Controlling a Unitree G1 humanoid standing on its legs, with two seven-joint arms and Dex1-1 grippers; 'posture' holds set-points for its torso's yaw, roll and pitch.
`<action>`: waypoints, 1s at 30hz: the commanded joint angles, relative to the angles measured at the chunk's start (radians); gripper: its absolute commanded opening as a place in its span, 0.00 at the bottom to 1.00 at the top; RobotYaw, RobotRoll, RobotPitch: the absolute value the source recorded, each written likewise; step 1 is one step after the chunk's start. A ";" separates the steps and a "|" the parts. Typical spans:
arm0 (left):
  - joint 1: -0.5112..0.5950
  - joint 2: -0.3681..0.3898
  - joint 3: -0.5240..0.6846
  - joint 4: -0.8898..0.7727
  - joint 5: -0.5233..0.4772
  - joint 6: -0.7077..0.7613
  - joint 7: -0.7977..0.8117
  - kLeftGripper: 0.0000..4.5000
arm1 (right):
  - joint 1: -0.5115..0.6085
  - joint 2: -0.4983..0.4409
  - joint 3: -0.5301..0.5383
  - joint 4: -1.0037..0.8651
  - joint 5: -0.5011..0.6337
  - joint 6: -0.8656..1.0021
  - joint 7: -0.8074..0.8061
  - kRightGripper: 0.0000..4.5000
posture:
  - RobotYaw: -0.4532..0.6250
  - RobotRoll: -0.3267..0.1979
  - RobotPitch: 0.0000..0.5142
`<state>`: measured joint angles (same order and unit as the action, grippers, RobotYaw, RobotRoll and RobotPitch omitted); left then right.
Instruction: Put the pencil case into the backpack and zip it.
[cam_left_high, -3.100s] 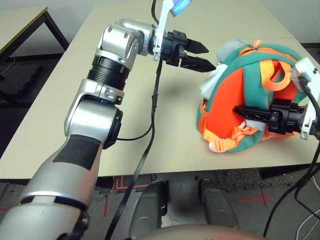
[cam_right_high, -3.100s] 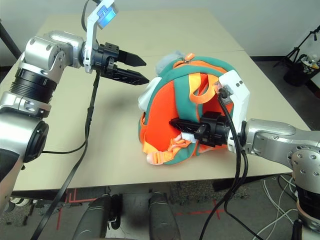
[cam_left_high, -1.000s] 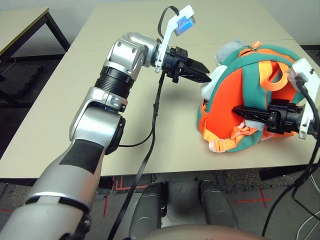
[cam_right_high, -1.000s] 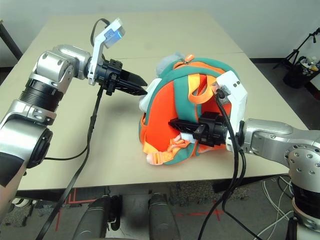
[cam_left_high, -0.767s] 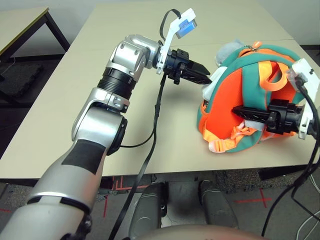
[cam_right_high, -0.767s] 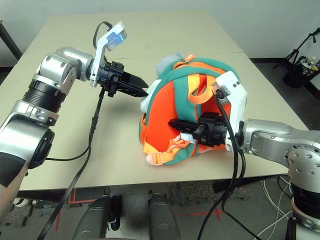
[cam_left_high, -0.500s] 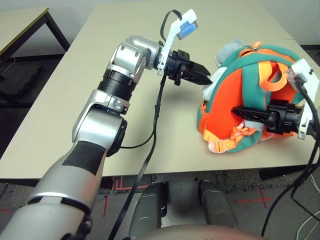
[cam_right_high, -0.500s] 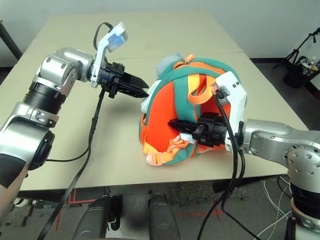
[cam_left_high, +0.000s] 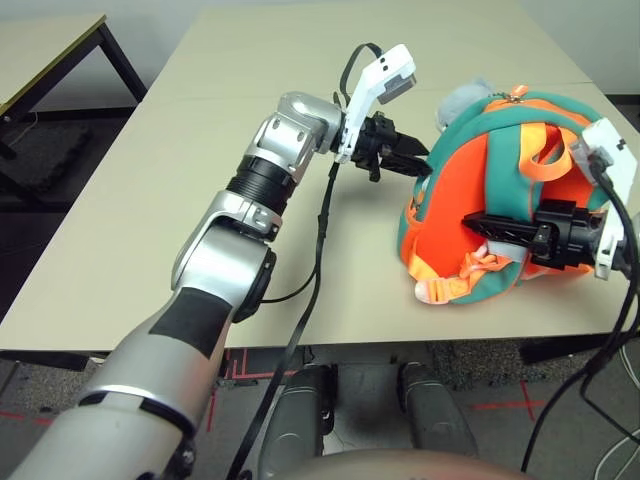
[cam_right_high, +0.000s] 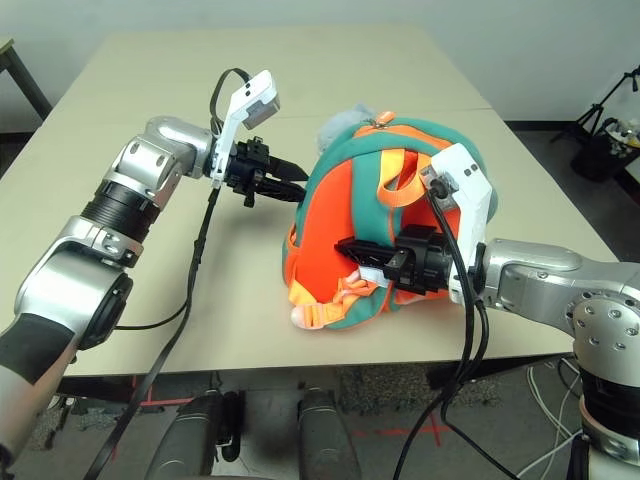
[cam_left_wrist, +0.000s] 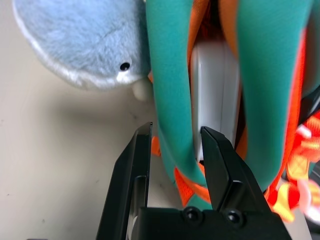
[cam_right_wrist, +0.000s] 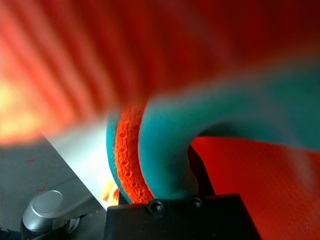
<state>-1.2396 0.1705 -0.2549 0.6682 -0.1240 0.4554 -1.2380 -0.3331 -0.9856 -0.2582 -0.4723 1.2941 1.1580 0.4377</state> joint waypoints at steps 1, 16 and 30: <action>0.056 -0.062 -0.029 -0.083 -0.005 0.064 0.051 0.44 | 0.018 0.014 0.019 -0.041 0.021 0.015 -0.006 0.02 | 0.36 0.62 0.27; 0.120 -0.090 -0.013 -0.248 0.006 0.132 0.219 0.44 | 0.001 0.022 0.039 -0.020 0.000 0.016 0.006 0.02 | 0.39 0.62 0.28; -0.208 0.187 0.012 0.286 0.178 -0.723 0.154 1.00 | -0.024 0.024 0.043 -0.002 -0.016 0.028 0.021 0.02 | 0.40 0.62 0.29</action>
<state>-1.4328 0.3654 -0.2235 0.9002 0.0148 -0.1729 -1.0950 -0.3580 -0.9657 -0.2474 -0.4651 1.2811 1.1689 0.4531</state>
